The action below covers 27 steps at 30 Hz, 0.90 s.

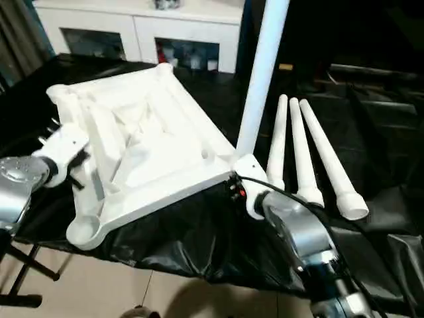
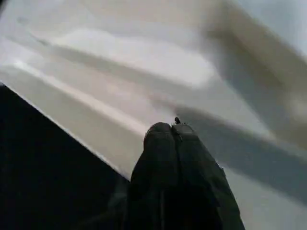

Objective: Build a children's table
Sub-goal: Rotate table base

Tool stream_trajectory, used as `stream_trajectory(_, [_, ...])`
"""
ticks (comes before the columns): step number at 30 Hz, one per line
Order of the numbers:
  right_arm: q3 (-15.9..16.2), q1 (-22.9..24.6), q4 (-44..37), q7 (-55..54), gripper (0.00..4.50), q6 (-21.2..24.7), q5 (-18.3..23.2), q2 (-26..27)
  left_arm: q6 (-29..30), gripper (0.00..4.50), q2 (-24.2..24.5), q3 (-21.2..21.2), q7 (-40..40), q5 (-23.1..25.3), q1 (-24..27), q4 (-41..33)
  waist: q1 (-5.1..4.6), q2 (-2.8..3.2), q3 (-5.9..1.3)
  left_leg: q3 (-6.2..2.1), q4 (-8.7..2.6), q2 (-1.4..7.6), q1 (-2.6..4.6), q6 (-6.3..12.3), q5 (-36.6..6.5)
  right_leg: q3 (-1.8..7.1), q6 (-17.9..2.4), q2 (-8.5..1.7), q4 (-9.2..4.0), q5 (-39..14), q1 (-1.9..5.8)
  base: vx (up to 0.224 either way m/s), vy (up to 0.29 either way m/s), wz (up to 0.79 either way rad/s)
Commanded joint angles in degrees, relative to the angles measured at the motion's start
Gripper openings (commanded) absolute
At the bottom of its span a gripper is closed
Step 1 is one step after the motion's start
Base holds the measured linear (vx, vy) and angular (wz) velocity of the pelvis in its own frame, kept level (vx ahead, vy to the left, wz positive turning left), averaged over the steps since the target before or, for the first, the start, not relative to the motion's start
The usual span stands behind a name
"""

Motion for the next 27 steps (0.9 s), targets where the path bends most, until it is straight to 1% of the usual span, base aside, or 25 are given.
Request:
stream_trajectory(1, [0.59,-1.84,2.6,-0.9,2.02,-1.23,-1.14,0.91,2.22,0.0,2.0,-2.36,-3.57,0.77,1.17,-0.65,-0.09,1.57,-4.18,-1.03,-3.91,1.87,0.81,-2.07,-13.08,2.76,-11.0,-4.37,-3.33,-7.5,2.79,0.0,0.0,0.0])
stream_trajectory(3, [0.57,-2.19,3.4,-1.05,1.88,-1.6,-1.35,1.26,2.65,0.0,2.44,-2.86,-4.5,0.83,1.32,-0.93,-0.34,1.53,-4.03,-1.06,-4.03,1.91,0.85,-2.38,-14.39,2.76,-11.58,-4.44,-3.47,-8.79,2.87,0.0,0.0,0.0])
stream_trajectory(4, [0.59,-2.59,4.33,-1.26,1.78,-2.0,-1.52,1.7,2.47,0.0,3.0,-3.45,-5.92,0.8,1.42,-1.0,-0.37,1.59,-3.92,-1.05,-4.05,1.87,0.81,-2.37,-14.59,2.76,-11.6,-4.45,-3.52,-9.2,2.85,0.0,0.0,0.0])
stream_trajectory(5, [0.65,-3.57,7.11,-1.68,1.78,-3.25,-2.0,2.83,2.78,0.0,4.02,-4.3,-9.14,-0.03,1.84,-2.62,-0.49,1.59,-3.9,-1.06,-4.08,1.87,0.9,-2.28,-15.03,2.81,-11.5,-4.47,-3.61,-10.1,2.81,0.0,0.0,0.0])
stream_trajectory(6, [0.68,-3.67,7.39,-1.73,1.59,-3.42,-2.06,2.92,2.79,0.0,4.12,-4.39,-9.46,-0.14,1.9,-2.84,-0.66,1.64,-3.87,-1.07,-4.11,1.89,0.84,-2.39,-15.26,2.87,-11.69,-4.58,-3.62,-10.9,2.78,0.0,0.0,0.0])
stream_trajectory(7, [0.87,-4.3,9.27,-2.02,1.59,-4.48,-2.44,3.53,3.02,0.0,4.67,-4.91,-11.52,-0.94,2.36,-4.38,-0.59,1.5,-3.95,-1.03,-4.07,1.91,0.89,-2.4,-15.1,2.86,-11.71,-4.62,-3.61,-10.78,2.87,0.0,0.0,0.0])
stream_trajectory(8, [0.98,-4.99,11.03,-2.28,1.5,-5.3,-2.63,4.14,3.1,0.0,5.29,-5.39,-13.43,-1.83,2.92,-5.94,-0.62,1.58,-3.98,-1.11,-4.06,2.0,0.83,-2.41,-14.4,2.9,-12.16,-4.74,-3.4,-10.21,2.84,0.0,0.0,0.0])
stream_trajectory(9, [1.01,-5.27,11.71,-2.38,1.42,-5.58,-2.68,4.39,3.1,0.0,5.56,-5.58,-14.18,-2.18,3.16,-6.55,-0.66,1.67,-3.96,-0.96,-3.98,1.97,0.88,-2.43,-14.16,2.89,-12.44,-4.54,-3.4,-9.4,2.73,0.0,0.0,0.0])
stream_trajectory(10, [1.06,-5.54,12.31,-2.48,1.42,-5.88,-2.76,4.58,3.16,0.0,5.75,-5.71,-14.77,-2.5,3.39,-7.08,-0.63,1.69,-3.99,-0.93,-3.93,1.96,0.93,-2.4,-14.16,2.9,-12.58,-4.56,-3.34,-9.01,2.7,0.0,0.0,0.0])
stream_trajectory(11, [1.24,-6.96,15.31,-2.99,1.3,-7.33,-3.16,5.5,3.7,0.0,6.61,-6.16,-17.2,-3.93,4.59,-9.53,-0.61,1.56,-4.14,-0.95,-3.88,1.95,0.92,-2.34,-13.84,2.9,-12.84,-4.64,-3.08,-8.4,2.81,0.0,0.0,0.0])
stream_trajectory(12, [1.28,-7.8,17.07,-3.31,1.15,-8.18,-3.41,5.98,3.42,0.0,7.09,-6.49,-18.63,-4.69,5.35,-11.04,-0.91,1.33,-3.91,-1.13,-4.17,1.97,0.52,-2.35,-14.29,2.8,-12.98,-4.77,-3.05,-9.74,2.99,0.0,0.0,0.0])
stream_trajectory(13, [1.41,-8.75,18.94,-3.87,1.15,-9.29,-3.89,6.48,4.03,0.0,7.44,-6.66,-20.3,-6.05,6.24,-12.88,-0.97,1.5,-3.74,-0.88,-4.07,2.0,1.05,-2.42,-15.94,2.9,-12.65,-4.63,-3.58,-12.17,2.5,0.0,0.0,0.0])
stream_trajectory(14, [1.45,-9.11,19.68,-4.07,1.11,-9.75,-4.07,6.65,4.33,0.0,7.58,-6.73,-20.9,-6.55,6.53,-13.54,-0.97,1.5,-3.74,-0.88,-4.07,2.0,1.05,-2.42,-15.94,2.9,-12.65,-4.63,-3.58,-12.17,2.5,0.0,0.0,0.0])
stream_trajectory(15, [1.39,-9.97,21.26,-4.41,1.05,-10.53,-4.21,7.17,4.19,0.0,7.78,-6.89,-22.03,-7.51,7.39,-14.92,-1.09,1.14,-3.56,-0.91,-4.12,1.88,0.9,-2.49,-17.0,2.95,-12.39,-4.72,-3.65,-15.07,2.61,0.0,0.0,0.0])
stream_trajectory(16, [1.3,-10.96,22.96,-4.96,0.85,-11.74,-4.43,7.85,5.12,0.0,7.81,-6.93,-23.15,-8.87,8.41,-16.76,-1.05,1.26,-3.5,-0.91,-4.15,1.88,0.99,-2.52,-17.37,2.97,-12.0,-4.75,-3.73,-16.23,2.5,0.0,0.0,0.0])
stream_trajectory(17, [1.04,-11.98,24.75,-5.54,0.85,-12.98,-4.74,8.6,5.81,0.0,7.83,-7.08,-24.17,-9.85,9.31,-18.5,-1.23,1.26,-3.49,-1.0,-4.19,1.96,1.02,-2.64,-17.88,2.96,-11.72,-4.85,-3.77,-17.65,2.47,0.0,0.0,0.0])
stream_trajectory(18, [0.85,-12.56,25.78,-5.83,0.71,-13.56,-4.84,9.04,5.86,0.0,7.82,-7.23,-24.82,-10.44,9.88,-19.57,-1.17,0.99,-3.46,-0.99,-4.21,1.99,1.06,-2.44,-17.71,2.98,-11.4,-4.86,-3.88,-18.74,2.38,0.0,0.0,0.0])
stream_trajectory(19, [0.69,-12.98,26.55,-6.05,0.71,-14.0,-4.93,9.37,5.89,0.0,7.78,-7.35,-25.32,-10.82,10.29,-20.36,-1.22,1.12,-3.4,-0.91,-4.22,1.96,1.15,-2.38,-17.8,3.0,-11.19,-4.69,-4.0,-19.09,2.22,0.0,0.0,0.0])
stream_trajectory(20, [0.36,-13.82,28.12,-6.43,0.57,-15.15,-5.02,10.02,6.8,0.0,7.38,-7.29,-25.64,-11.42,10.87,-21.72,-1.31,1.0,-3.47,-0.87,-4.25,2.01,1.11,-2.38,-17.53,3.0,-11.14,-4.57,-3.93,-18.25,2.25,0.0,0.0,0.0])
stream_trajectory(21, [0.04,-14.61,29.39,-6.86,0.44,-16.09,-5.0,10.65,7.72,0.0,6.9,-7.24,-25.86,-12.08,11.38,-22.93,-1.42,1.09,-3.57,-0.95,-4.27,1.96,0.93,-2.47,-16.86,2.95,-11.35,-4.54,-3.59,-16.99,2.45,0.0,0.0,0.0])
stream_trajectory(22, [-0.24,-15.38,30.75,-7.19,0.34,-17.07,-4.97,11.19,8.64,0.0,6.65,-7.23,-26.03,-12.64,11.79,-23.95,-1.53,1.09,-3.59,-0.94,-4.27,1.97,0.86,-2.47,-16.54,2.95,-11.44,-4.53,-3.54,-16.4,2.51,0.0,0.0,0.0])
stream_trajectory(23, [-0.4,-15.99,31.83,-7.48,0.34,-17.85,-4.98,11.61,9.24,0.0,6.38,-7.36,-26.05,-13.03,12.15,-24.84,-1.7,0.81,-3.61,-0.82,-4.18,1.93,0.88,-2.24,-16.02,2.95,-11.69,-4.44,-3.57,-15.45,2.46,0.0,0.0,0.0])
stream_trajectory(24, [-0.47,-16.33,32.4,-7.62,0.3,-18.24,-4.98,11.82,9.47,0.0,6.23,-7.5,-26.01,-13.22,12.32,-25.29,-1.69,1.03,-3.72,-0.82,-4.1,1.9,0.86,-2.07,-15.15,2.95,-12.1,-4.47,-3.35,-14.26,2.52,0.0,0.0,0.0])
stream_trajectory(26, [-1.01,-17.3,33.57,-8.05,0.06,-19.33,-4.8,12.54,10.07,0.0,4.88,-7.75,-25.31,-13.77,12.28,-25.99,-1.83,1.05,-3.83,-0.72,-4.0,1.87,0.82,-1.92,-14.47,2.94,-12.45,-4.36,-3.21,-12.81,2.57,0.0,0.0,0.0])
stream_trajectory(27, [-1.47,-17.79,34.31,-8.26,0.06,-20.02,-4.61,12.95,10.19,0.0,4.14,-7.8,-24.91,-14.04,12.14,-26.22,-1.93,1.0,-3.85,-0.73,-3.98,1.8,0.63,-1.65,-13.53,2.87,-12.72,-4.27,-3.06,-11.24,2.74,0.0,0.0,0.0])
